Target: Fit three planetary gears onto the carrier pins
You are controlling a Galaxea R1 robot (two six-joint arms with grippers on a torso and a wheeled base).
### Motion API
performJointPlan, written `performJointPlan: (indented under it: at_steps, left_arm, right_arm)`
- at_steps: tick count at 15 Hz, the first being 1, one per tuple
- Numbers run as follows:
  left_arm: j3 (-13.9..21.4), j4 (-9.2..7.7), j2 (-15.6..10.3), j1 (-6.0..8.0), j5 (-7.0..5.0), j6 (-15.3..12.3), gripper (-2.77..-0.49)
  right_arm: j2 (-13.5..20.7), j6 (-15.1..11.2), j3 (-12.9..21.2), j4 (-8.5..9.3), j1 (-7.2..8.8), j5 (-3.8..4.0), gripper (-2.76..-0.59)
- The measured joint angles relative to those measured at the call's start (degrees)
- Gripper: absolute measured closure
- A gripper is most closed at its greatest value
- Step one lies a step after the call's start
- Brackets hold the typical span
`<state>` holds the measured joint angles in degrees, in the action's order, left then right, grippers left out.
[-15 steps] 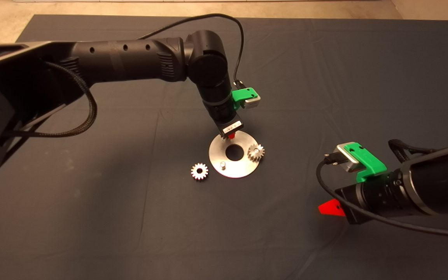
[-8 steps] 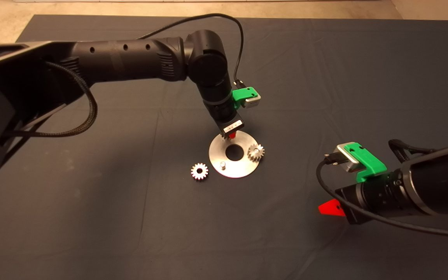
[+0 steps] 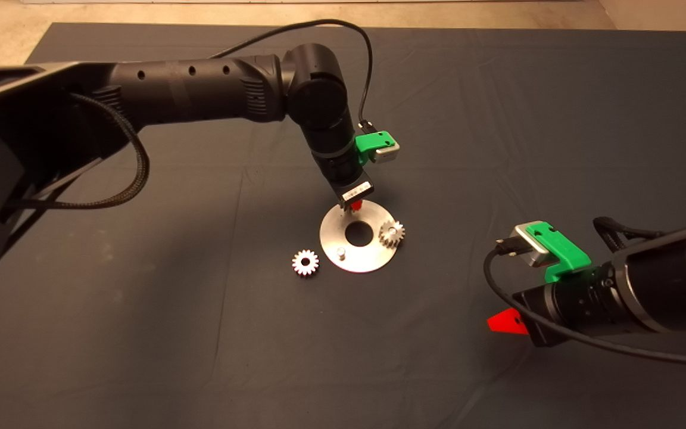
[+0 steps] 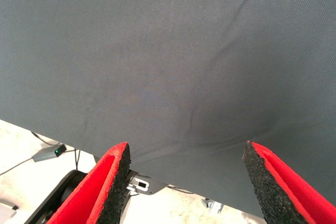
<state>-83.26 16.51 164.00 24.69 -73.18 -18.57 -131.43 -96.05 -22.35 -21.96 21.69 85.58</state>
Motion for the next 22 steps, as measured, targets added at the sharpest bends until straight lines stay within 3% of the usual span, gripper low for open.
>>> performJointPlan:
  at_steps: [22]
  left_arm:
    - [-1.0,-0.22,0.0,0.11,0.33,1.1,-0.76]
  right_arm:
    - [0.0,0.0,0.0,0.00,-0.27,0.02,-1.60]
